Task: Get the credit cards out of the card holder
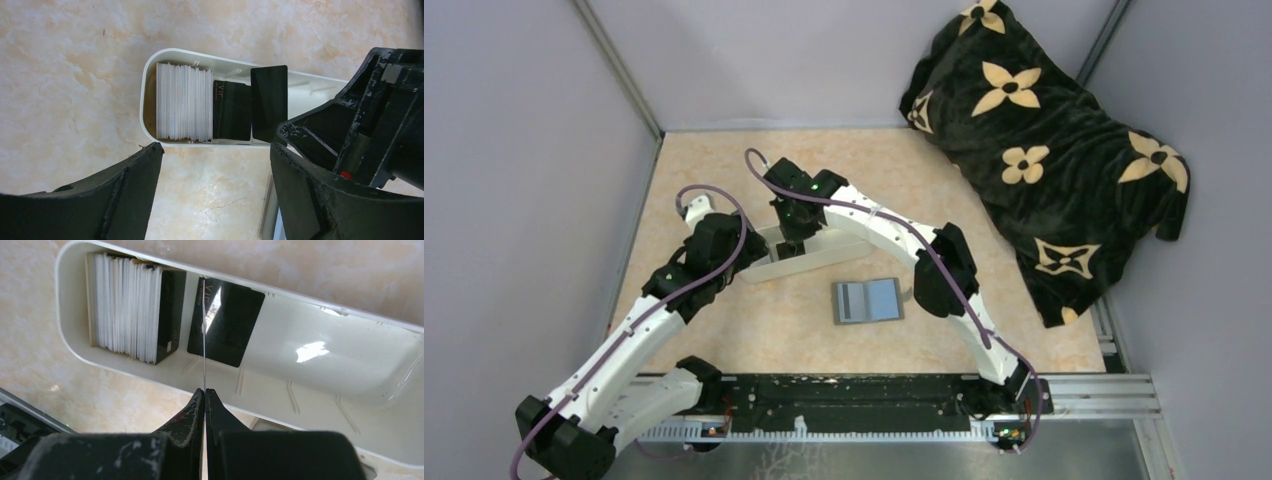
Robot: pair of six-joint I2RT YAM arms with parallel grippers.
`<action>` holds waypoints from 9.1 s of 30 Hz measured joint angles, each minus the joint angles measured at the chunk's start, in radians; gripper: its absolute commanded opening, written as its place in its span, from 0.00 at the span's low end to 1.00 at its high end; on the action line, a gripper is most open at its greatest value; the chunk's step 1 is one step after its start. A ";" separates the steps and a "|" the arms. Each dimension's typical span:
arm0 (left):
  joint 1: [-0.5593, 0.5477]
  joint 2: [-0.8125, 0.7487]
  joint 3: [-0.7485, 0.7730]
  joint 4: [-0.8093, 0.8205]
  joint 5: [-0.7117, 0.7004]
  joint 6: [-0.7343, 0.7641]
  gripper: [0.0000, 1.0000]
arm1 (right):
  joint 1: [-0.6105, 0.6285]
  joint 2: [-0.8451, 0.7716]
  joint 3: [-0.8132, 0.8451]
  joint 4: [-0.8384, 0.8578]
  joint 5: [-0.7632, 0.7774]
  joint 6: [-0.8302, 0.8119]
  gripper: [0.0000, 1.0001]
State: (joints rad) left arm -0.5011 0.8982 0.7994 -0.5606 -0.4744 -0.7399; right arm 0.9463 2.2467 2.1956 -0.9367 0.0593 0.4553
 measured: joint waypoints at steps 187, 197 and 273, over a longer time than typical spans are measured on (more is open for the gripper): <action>-0.226 -0.130 -0.256 0.170 0.404 -0.027 0.81 | 0.197 -0.494 -1.133 0.506 0.335 0.278 0.64; -0.226 -0.122 -0.260 0.180 0.406 -0.027 0.80 | 0.197 -0.494 -1.134 0.513 0.328 0.283 0.25; -0.228 -0.135 -0.266 0.224 0.449 -0.031 0.78 | 0.143 -0.481 -1.096 0.539 0.237 0.305 0.74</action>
State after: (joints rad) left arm -0.7288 0.7635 0.5339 -0.3367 -0.0254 -0.7712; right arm 1.0897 1.7660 1.0996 -0.3977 0.2966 0.7601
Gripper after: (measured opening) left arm 0.781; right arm 0.742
